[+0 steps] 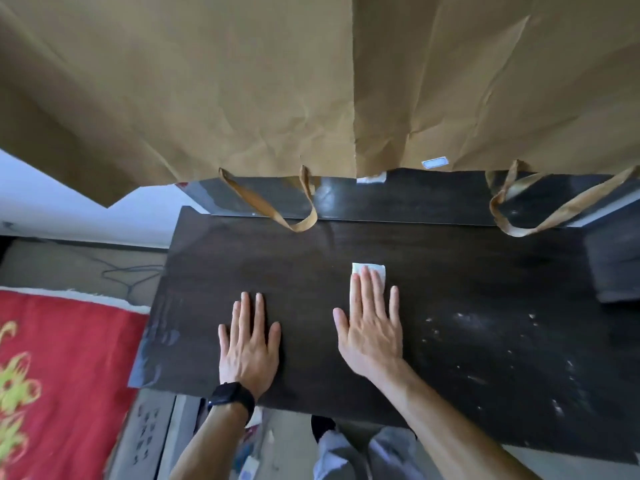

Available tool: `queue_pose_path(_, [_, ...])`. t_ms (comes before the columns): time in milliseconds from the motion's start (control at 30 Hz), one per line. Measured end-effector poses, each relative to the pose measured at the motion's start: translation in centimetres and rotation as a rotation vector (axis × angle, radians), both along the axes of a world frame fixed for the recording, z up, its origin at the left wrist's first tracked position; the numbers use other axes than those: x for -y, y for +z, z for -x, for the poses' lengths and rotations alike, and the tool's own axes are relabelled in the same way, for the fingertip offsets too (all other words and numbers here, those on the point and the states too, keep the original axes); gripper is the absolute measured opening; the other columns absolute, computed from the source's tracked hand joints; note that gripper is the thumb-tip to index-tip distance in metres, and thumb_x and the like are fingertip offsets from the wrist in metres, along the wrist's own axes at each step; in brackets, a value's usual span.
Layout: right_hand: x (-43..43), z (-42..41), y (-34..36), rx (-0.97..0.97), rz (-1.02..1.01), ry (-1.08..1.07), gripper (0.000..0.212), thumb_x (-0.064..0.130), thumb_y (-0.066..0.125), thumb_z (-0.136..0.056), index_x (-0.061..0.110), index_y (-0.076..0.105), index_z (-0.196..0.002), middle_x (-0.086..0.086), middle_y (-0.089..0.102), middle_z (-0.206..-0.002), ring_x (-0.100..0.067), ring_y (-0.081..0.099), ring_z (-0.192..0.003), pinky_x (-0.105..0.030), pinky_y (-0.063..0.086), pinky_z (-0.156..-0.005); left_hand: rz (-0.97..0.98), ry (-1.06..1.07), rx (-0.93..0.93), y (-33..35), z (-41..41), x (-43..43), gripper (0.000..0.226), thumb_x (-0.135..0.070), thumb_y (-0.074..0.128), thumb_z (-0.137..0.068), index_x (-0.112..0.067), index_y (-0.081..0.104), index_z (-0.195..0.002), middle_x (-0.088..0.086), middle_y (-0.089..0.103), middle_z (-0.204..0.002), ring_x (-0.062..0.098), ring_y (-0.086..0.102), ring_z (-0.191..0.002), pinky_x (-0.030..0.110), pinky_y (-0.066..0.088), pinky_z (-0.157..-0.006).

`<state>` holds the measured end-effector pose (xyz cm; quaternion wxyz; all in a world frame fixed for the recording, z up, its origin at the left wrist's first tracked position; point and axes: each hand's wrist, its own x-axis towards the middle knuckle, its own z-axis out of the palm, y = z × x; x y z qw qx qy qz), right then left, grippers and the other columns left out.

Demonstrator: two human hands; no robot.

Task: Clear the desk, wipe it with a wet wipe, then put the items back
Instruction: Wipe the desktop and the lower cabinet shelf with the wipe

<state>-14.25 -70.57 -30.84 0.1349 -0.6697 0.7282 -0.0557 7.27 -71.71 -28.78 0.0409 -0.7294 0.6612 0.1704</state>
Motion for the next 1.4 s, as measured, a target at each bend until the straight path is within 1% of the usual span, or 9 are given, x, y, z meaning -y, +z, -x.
queue_pose_path(133, [-4.1,-1.3,0.4,-0.009,-0.042,0.179,0.069,0.046,0.029,-0.103,0.010,0.010,-0.158,-0.005,0.001,-0.167,-0.021,-0.001,-0.154,-0.056,0.013,-0.121,-0.019,-0.058,0.001,-0.9,-2.5,-0.8,0.064,-0.058,-0.001,-0.093,-0.036,-0.020,-0.150,-0.014,-0.026,-0.159,0.008,-0.021,-0.147,0.049,0.000,-0.121])
queue_pose_path(367, [6.7,-9.4,0.5,-0.008,-0.067,0.396,0.062,0.043,0.020,-0.104,0.015,0.008,-0.159,0.003,-0.002,-0.167,-0.013,-0.010,-0.153,-0.057,0.005,-0.120,-0.028,-0.070,-0.015,-1.4,-2.9,-0.7,0.063,-0.056,-0.001,-0.095,-0.035,-0.020,-0.151,-0.013,-0.027,-0.158,0.007,-0.027,-0.144,0.048,-0.006,-0.120])
queue_pose_path(433, [7.3,-8.3,0.6,-0.021,-0.069,0.313,0.061,0.042,0.020,-0.104,0.018,0.006,-0.159,0.005,-0.003,-0.167,-0.012,-0.009,-0.153,-0.058,0.003,-0.121,-0.034,-0.086,-0.022,-1.3,-3.0,-0.7,0.060,-0.054,0.001,-0.099,-0.035,-0.022,-0.150,-0.013,-0.029,-0.158,0.007,-0.029,-0.143,0.047,-0.007,-0.120])
queue_pose_path(567, [5.4,-1.4,0.8,-0.017,-0.132,-0.161,0.062,0.044,0.013,-0.104,0.021,-0.007,-0.158,0.008,-0.013,-0.165,-0.010,-0.015,-0.151,-0.055,-0.009,-0.121,-0.033,-0.090,-0.072,-0.9,-3.2,-0.6,0.062,-0.055,0.001,-0.097,-0.033,-0.019,-0.152,-0.012,-0.028,-0.158,0.008,-0.025,-0.145,0.048,-0.005,-0.120])
queue_pose_path(700, [2.0,0.7,1.2,-0.020,-0.189,-0.396,0.065,0.045,0.009,-0.102,0.016,-0.004,-0.158,0.003,-0.016,-0.164,-0.016,-0.013,-0.152,-0.059,-0.003,-0.121,-0.036,-0.095,-0.152,0.3,-3.8,-0.5,0.061,-0.050,0.008,-0.101,-0.029,-0.009,-0.156,-0.012,-0.019,-0.161,0.007,-0.021,-0.146,0.046,-0.002,-0.123])
queue_pose_path(900, [-3.6,-13.9,1.1,0.022,-0.069,0.225,0.067,0.045,0.026,-0.102,0.010,0.012,-0.158,-0.004,0.004,-0.167,-0.021,-0.001,-0.154,-0.056,0.003,-0.120,0.020,0.100,-0.133,0.6,-10.9,-3.7,0.062,-0.039,0.025,-0.104,-0.021,0.000,-0.158,-0.008,-0.010,-0.163,0.010,-0.011,-0.150,0.043,-0.001,-0.123])
queue_pose_path(1033, [1.8,-19.7,1.1,0.044,-0.078,0.449,0.063,0.043,0.022,-0.104,0.015,0.009,-0.159,0.003,-0.003,-0.167,-0.014,-0.010,-0.153,-0.059,0.006,-0.120,-0.056,0.095,-0.047,-0.3,-15.0,-5.0,0.062,-0.044,0.016,-0.104,-0.024,-0.014,-0.154,-0.008,-0.023,-0.161,0.010,-0.025,-0.146,0.045,-0.003,-0.123])
queue_pose_path(1233, [6.8,-12.3,0.7,-0.028,-0.136,0.059,0.062,0.044,0.014,-0.103,0.021,0.000,-0.159,0.008,-0.005,-0.167,-0.011,-0.010,-0.152,-0.057,-0.007,-0.120,-0.053,0.106,-0.062,0.0,-14.1,-4.7,0.063,-0.043,0.015,-0.104,-0.020,-0.017,-0.153,-0.007,-0.026,-0.159,0.009,-0.024,-0.145,0.044,-0.004,-0.122])
queue_pose_path(1400, [0.2,-7.3,1.4,-0.096,-0.157,-0.063,0.068,0.049,0.009,-0.100,0.014,0.002,-0.159,-0.001,-0.005,-0.167,-0.018,-0.008,-0.153,-0.060,0.003,-0.121,-0.082,0.128,-0.117,0.7,-14.5,-5.0,0.061,-0.044,0.013,-0.104,-0.024,-0.016,-0.154,-0.009,-0.024,-0.160,0.008,-0.025,-0.144,0.045,-0.004,-0.123])
